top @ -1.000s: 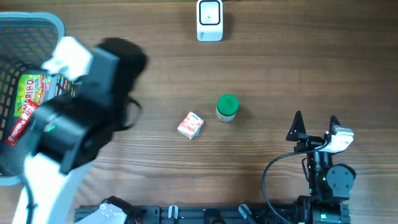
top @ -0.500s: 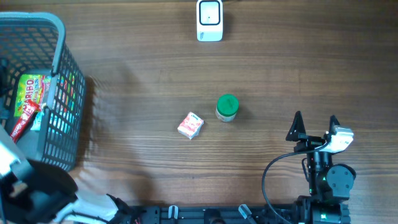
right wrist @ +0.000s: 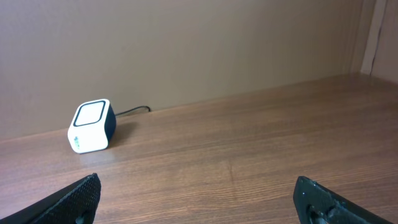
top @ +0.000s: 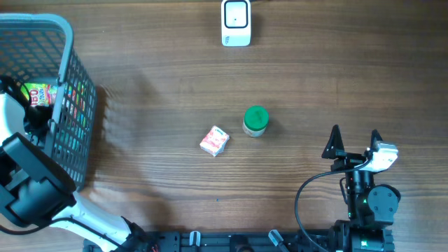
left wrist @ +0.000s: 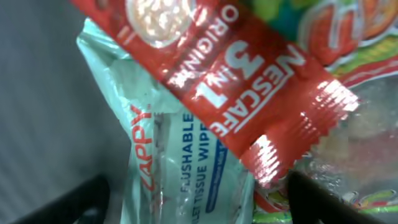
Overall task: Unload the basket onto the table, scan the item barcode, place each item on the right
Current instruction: 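Grasp the light-blue tissue pack in the basket with the left gripper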
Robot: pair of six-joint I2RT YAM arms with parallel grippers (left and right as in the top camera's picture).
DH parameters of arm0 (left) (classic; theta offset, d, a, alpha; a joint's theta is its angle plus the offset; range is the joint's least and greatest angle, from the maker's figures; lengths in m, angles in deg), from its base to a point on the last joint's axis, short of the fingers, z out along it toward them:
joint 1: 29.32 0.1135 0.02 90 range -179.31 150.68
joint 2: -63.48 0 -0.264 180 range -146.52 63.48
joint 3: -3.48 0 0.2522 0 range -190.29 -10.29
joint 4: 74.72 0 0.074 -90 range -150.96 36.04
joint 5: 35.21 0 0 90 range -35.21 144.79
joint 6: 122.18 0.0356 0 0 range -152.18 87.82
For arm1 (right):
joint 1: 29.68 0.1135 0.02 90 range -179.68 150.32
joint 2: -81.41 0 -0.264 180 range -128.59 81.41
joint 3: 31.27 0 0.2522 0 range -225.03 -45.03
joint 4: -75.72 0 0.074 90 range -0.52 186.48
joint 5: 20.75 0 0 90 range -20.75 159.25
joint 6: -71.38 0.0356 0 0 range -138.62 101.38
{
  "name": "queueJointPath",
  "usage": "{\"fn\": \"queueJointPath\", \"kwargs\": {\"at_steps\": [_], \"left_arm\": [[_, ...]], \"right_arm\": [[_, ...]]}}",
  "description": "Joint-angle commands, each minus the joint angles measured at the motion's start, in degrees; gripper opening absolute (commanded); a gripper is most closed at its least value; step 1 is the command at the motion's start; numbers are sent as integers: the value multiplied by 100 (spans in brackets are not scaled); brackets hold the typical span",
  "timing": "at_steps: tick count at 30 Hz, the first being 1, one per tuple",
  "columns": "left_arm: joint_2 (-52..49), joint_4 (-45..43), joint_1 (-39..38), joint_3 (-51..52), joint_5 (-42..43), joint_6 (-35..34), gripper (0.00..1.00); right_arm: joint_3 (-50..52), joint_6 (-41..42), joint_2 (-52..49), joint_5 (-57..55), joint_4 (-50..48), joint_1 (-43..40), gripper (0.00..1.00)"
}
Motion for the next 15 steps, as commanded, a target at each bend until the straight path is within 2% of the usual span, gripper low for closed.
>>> {"fn": "queueJointPath", "kwargs": {"at_steps": [1, 2, 3, 4, 8, 11, 13, 15], "left_arm": [[59, 42, -9, 133, -205, 92, 22], [142, 44, -11, 120, -203, 76, 10], [269, 101, -9, 59, -203, -4, 4], [564, 302, -11, -179, -181, -197, 4], [1777, 756, -11, -1182, 229, -232, 4], [3143, 621, -105, -1373, 907, -533, 4], [3768, 457, -374, -1373, 1246, -833, 4], [4319, 195, -1067, -1373, 1554, -848, 4]], "right_arm": [[7, -68, 31, 52, -15, -13, 100], [7, -68, 31, 55, -15, -13, 100], [7, -68, 31, 52, -15, -13, 100], [7, -66, 31, 55, -13, -13, 100], [7, -66, 31, 52, -15, -13, 100], [7, -66, 31, 55, -15, -13, 100], [7, -68, 31, 55, -13, -13, 100], [7, -68, 31, 52, -13, -13, 100]]}}
